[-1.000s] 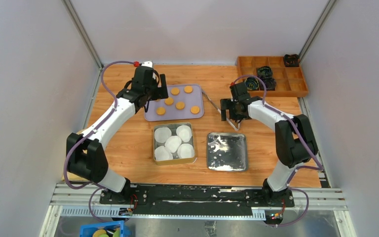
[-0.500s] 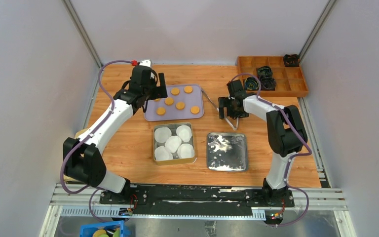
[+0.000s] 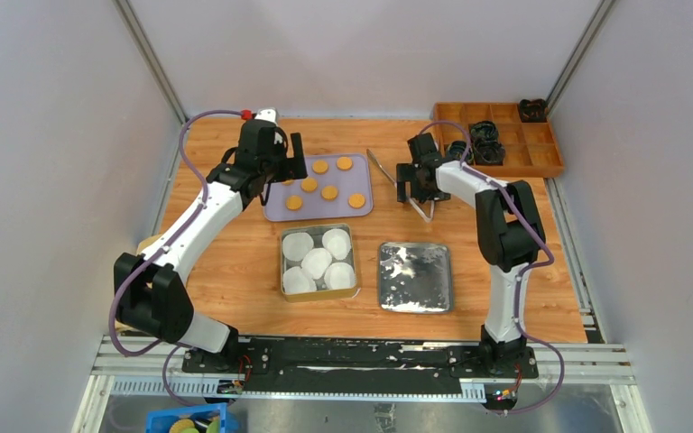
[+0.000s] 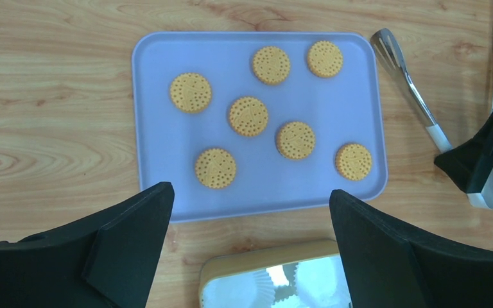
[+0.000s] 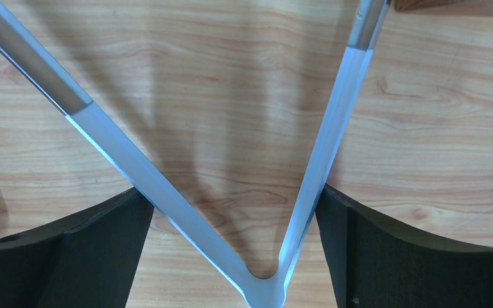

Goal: Pack the cookies

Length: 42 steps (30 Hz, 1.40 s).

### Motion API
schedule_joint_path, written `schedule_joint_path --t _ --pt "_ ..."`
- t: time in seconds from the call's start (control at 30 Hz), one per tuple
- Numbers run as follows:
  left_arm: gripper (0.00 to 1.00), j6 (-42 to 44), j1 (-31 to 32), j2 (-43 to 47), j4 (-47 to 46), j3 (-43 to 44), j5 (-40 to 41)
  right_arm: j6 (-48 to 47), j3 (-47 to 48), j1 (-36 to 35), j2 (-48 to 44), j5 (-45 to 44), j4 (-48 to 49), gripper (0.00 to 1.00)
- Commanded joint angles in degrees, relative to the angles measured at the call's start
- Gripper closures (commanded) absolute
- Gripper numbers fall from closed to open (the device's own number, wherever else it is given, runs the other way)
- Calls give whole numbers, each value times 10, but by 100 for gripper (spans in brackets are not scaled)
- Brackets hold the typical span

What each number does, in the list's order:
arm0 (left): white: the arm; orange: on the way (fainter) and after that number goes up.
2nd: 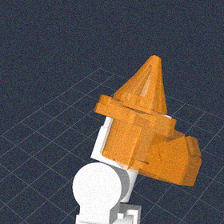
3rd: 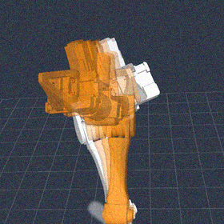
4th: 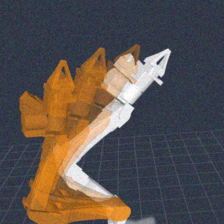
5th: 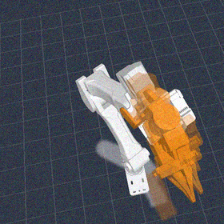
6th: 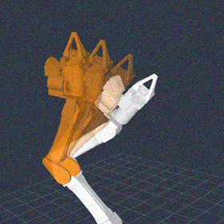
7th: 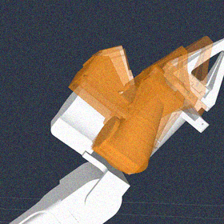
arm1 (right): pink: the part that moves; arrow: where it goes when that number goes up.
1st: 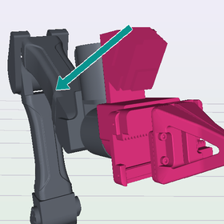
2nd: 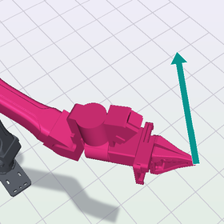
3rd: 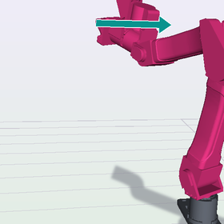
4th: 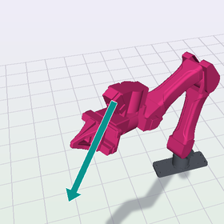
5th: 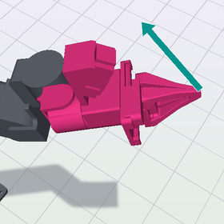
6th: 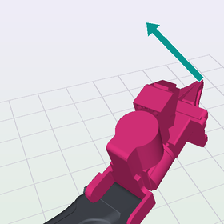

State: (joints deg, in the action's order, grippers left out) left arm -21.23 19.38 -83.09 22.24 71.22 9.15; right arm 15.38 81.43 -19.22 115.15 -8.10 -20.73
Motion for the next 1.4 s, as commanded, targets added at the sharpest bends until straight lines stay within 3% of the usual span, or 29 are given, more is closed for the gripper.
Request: schedule_joint_path --t 0.0,0.23,0.43,0.93,1.37 --pt "2 8 3 8 -15 -7 -17 -5 41 5 39 -17 -62 0" --pt "1 5 3 3 -20 -7 -26 -13 84 3 71 -33 -89 1" --pt "1 9 3 3 -17 -6 -18 -12 63 1 74 -33 -76 58" --pt "2 7 3 5 -12 1 -25 -31 8 -1 12 -24 -70 99" --pt "2 -2 4 28 -16 -1 -48 -28 -54 -44 -186 -81 -103 100"
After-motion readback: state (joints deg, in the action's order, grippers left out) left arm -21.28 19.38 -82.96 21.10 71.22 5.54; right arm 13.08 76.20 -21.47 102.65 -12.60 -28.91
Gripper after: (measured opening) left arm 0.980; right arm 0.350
